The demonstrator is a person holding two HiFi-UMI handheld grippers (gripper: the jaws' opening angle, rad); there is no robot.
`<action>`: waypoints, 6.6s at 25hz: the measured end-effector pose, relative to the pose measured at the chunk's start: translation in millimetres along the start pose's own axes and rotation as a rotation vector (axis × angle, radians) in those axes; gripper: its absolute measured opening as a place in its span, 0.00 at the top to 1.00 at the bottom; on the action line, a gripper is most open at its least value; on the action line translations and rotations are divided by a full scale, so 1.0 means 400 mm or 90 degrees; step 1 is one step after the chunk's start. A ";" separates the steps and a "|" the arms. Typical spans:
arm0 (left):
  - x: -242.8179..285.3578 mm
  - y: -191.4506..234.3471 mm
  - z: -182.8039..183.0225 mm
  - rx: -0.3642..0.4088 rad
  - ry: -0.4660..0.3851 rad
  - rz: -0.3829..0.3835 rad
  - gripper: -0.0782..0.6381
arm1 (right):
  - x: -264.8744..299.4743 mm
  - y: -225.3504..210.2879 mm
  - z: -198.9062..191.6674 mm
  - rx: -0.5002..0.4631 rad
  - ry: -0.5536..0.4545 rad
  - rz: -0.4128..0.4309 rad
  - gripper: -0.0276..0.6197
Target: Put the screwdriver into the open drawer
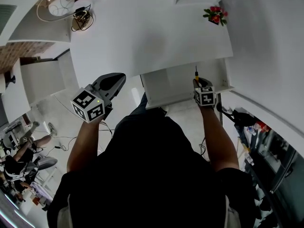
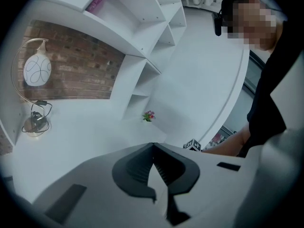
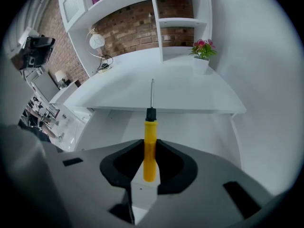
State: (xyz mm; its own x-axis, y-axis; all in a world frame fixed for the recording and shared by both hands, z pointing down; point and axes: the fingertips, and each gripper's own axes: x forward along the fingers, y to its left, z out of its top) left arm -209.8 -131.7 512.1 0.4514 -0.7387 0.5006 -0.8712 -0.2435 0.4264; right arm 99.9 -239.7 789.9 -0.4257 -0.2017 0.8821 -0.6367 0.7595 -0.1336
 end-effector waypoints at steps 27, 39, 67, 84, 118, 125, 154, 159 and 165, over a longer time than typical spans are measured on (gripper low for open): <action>0.109 0.076 -0.055 -0.041 0.060 -0.019 0.87 | 0.165 -0.015 -0.108 -0.087 0.165 0.005 0.82; 0.112 0.112 -0.085 -0.064 0.080 -0.023 0.87 | 0.226 -0.018 -0.116 -0.090 0.216 -0.005 0.82; 0.156 0.125 -0.113 -0.085 0.107 -0.028 0.87 | 0.333 -0.041 -0.094 -0.090 0.225 0.007 0.82; 0.147 0.146 -0.121 -0.085 0.110 -0.026 0.87 | 0.358 -0.046 -0.122 -0.087 0.240 -0.007 0.82; 0.104 0.110 -0.116 -0.088 0.080 -0.030 0.87 | 0.336 -0.040 -0.055 -0.057 0.167 -0.005 0.80; 0.099 0.076 -0.094 -0.072 0.069 -0.040 0.87 | 0.295 -0.043 -0.051 -0.045 0.160 -0.011 0.79; 0.011 -0.171 -0.012 0.017 -0.006 -0.064 0.87 | -0.076 -0.032 0.067 -0.042 -0.001 -0.010 0.79; -0.003 -0.213 0.008 0.038 -0.014 -0.070 0.87 | -0.167 -0.031 0.106 -0.026 -0.049 -0.009 0.79; -0.023 -0.275 0.035 0.066 -0.029 -0.082 0.87 | -0.301 -0.031 0.134 -0.003 -0.106 -0.009 0.80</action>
State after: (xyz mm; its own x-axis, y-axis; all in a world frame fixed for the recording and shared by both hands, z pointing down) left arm -121.0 -107.2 450.1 0.5535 -0.7243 0.4111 -0.8230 -0.4001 0.4032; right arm 124.6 -257.8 661.0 -0.5173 -0.3119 0.7969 -0.6408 0.7584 -0.1192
